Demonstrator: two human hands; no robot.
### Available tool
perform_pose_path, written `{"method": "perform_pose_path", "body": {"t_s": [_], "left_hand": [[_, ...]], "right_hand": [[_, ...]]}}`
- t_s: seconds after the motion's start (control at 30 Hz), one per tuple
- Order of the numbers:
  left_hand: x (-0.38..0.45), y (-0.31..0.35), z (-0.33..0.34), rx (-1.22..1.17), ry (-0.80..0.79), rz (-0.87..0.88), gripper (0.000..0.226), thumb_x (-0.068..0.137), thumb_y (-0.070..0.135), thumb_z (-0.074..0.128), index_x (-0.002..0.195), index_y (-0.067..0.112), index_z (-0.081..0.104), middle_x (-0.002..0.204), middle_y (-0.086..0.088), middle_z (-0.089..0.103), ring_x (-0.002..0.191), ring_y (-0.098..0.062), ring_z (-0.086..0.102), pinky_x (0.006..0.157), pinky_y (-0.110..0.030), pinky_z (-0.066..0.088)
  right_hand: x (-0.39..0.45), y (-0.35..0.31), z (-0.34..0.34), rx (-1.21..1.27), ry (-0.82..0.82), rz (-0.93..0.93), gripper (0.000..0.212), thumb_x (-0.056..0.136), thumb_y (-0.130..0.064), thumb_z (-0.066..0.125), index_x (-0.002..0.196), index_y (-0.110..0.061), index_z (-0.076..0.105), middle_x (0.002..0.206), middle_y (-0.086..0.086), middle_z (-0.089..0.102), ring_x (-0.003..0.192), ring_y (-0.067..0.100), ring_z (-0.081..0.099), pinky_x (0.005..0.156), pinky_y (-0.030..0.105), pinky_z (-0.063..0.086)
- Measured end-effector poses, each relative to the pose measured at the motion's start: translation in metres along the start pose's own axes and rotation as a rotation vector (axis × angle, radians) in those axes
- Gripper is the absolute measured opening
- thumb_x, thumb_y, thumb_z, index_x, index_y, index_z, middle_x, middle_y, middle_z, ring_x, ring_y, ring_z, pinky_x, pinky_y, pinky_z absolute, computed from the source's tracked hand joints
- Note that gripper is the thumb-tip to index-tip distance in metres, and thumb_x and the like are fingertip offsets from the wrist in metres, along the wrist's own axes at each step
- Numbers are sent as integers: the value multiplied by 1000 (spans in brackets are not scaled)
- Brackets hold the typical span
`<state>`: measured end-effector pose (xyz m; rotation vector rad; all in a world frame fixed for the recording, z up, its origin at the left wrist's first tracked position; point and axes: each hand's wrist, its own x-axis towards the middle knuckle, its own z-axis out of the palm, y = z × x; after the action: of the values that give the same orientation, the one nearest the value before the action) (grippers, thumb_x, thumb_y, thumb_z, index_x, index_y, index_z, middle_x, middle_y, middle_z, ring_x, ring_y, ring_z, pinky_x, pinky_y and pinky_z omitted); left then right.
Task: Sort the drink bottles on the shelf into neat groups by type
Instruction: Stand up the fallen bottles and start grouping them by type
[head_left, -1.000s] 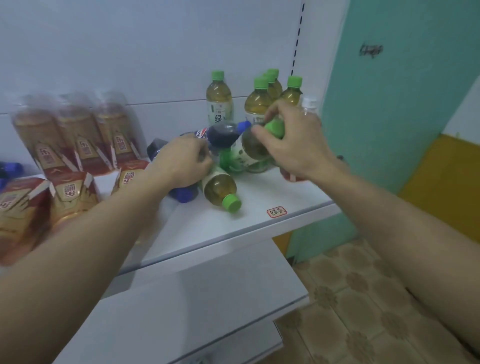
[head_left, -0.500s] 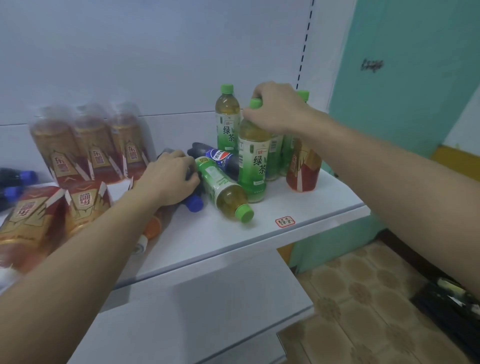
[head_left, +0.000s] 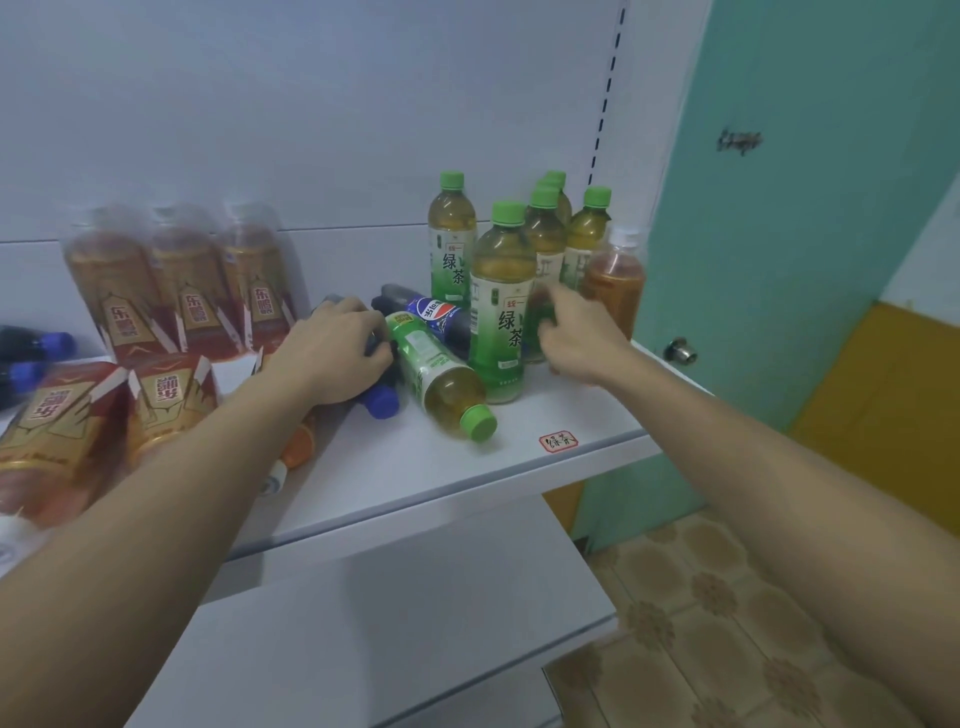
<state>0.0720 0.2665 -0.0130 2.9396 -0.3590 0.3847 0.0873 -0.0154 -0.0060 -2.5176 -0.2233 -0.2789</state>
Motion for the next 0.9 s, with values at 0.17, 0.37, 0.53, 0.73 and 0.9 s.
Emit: {"method": "perform_pose_path", "body": {"t_s": [0.17, 0.37, 0.53, 0.73, 0.9], "left_hand": [[-3, 2, -3, 0, -10, -8, 29, 95, 34, 51, 112, 16, 66, 126, -11, 57, 123, -33, 49, 100, -53, 46], [-3, 4, -4, -6, -18, -25, 27, 93, 32, 52, 110, 16, 66, 125, -10, 57, 121, -33, 51, 100, -51, 45], [-4, 3, -4, -13, -9, -27, 25, 93, 32, 53, 108, 17, 66, 121, -10, 57, 117, -33, 52, 98, -51, 46], [-2, 1, -1, -12, -3, -19, 26, 93, 34, 53, 109, 19, 67, 120, -9, 57, 117, -33, 51, 97, -52, 47], [-3, 1, -1, 14, -6, -4, 28, 95, 37, 49, 111, 18, 64, 121, -8, 56, 118, -32, 50, 94, -53, 49]], "right_hand": [[8, 10, 24, 154, -168, 111, 35, 107, -19, 40, 140, -26, 49, 111, 6, 67, 54, 19, 73, 48, 29, 58], [17, 12, 31, 538, -181, 261, 30, 107, -16, 46, 135, -21, 57, 103, 13, 72, 48, 14, 63, 45, 26, 50], [21, 15, 35, 644, -28, 327, 23, 99, -20, 65, 121, -17, 70, 89, 7, 75, 52, 14, 55, 45, 25, 43], [27, 9, 17, 681, 75, 320, 11, 86, -25, 80, 96, -23, 76, 86, 3, 77, 52, 9, 56, 48, 23, 45], [32, -9, -8, 839, -110, 413, 17, 96, -24, 66, 107, -14, 73, 93, 5, 78, 71, 16, 63, 56, 22, 51]]}}
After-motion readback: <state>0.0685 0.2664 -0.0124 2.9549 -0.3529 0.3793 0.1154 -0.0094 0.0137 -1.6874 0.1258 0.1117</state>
